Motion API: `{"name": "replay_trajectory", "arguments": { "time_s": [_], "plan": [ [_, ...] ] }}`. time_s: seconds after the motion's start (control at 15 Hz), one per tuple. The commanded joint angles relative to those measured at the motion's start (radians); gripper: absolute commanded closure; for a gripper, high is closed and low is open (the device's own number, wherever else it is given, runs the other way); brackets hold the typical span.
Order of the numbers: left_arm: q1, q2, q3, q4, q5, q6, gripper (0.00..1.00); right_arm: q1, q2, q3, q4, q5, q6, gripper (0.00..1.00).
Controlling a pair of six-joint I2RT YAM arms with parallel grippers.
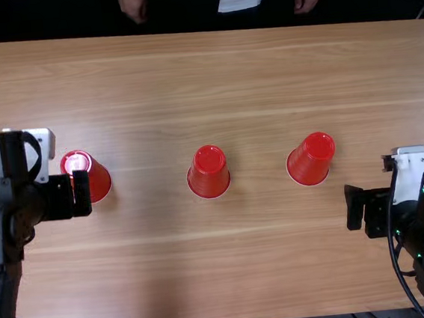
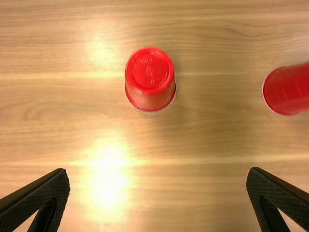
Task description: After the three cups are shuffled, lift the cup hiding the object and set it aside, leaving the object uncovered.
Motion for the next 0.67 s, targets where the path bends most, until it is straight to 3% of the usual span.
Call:
{"name": "replay_trajectory", "arguments": {
  "time_s": [0.0, 0.27, 0.47, 0.6],
  "plan": [
    [-0.003, 0.041, 0.033, 0.029, 0.001, -0.009, 0.00, -0.008, 0.015, 0.028, 0.007, -0.012, 0.006, 0.00],
    [-0.003, 0.182, 0.033, 0.093, -0.002, -0.008, 0.00, -0.008, 0.021, 0.024, 0.031, -0.012, 0.006, 0.00],
    [-0.006, 0.277, 0.036, 0.163, -0.059, -0.008, 0.00, -0.008, 0.023, 0.022, 0.035, -0.010, 0.008, 0.00],
    [-0.006, 0.326, 0.036, 0.174, -0.061, -0.009, 0.00, -0.008, 0.023, 0.021, 0.035, -0.010, 0.008, 0.00]
  ]
}}
